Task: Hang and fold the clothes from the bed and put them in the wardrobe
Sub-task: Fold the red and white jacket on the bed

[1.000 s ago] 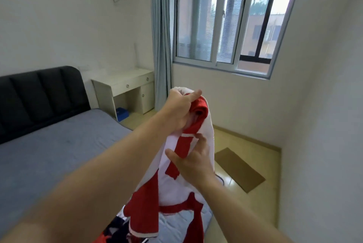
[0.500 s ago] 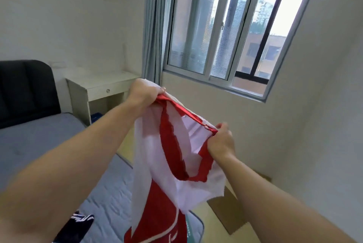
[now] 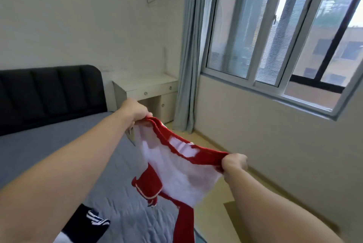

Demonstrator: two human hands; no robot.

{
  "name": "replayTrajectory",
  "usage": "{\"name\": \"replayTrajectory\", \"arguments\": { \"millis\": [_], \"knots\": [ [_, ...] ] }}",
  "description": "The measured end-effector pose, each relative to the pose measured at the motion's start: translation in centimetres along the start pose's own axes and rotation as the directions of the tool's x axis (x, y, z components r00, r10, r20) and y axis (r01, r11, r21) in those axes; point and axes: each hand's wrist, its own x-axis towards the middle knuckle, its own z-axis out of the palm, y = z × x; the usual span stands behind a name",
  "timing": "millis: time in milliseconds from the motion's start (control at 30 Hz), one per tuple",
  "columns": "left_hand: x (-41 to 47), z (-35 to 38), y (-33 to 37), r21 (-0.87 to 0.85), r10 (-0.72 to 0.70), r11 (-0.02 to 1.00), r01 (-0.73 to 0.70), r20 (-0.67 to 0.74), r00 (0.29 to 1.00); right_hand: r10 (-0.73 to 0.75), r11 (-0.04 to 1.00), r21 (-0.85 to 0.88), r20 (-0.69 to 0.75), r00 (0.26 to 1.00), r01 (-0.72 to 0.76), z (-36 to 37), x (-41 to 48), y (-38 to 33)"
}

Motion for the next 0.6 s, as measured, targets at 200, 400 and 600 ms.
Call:
{"name": "replayTrajectory", "arguments": {
  "millis": [200, 400, 600],
  "knots": [
    [-0.4, -1.3, -0.6, 0.458, -0.044, 0.885, 0.086, -0.101, 0.994, -0.555, 0.794, -0.174, 0.181, 0.812, 0.582, 4.0, 4.3, -9.0],
    [-2.4, -1.3, -2.5, 0.535, -0.055, 0.845, -0.01, 0.106, 0.993, -0.589, 0.132, -0.411, 0.699, 0.405, 0.902, 6.2, 7.8, -15.6],
    [-3.4, 0.1, -6.9, 0.974, -0.235, 0.209, -0.091, 0.14, 0.962, 0.23, -0.079, -0.441, 0.864, 0.447, 0.894, 7.9, 7.6, -13.7]
  ]
}}
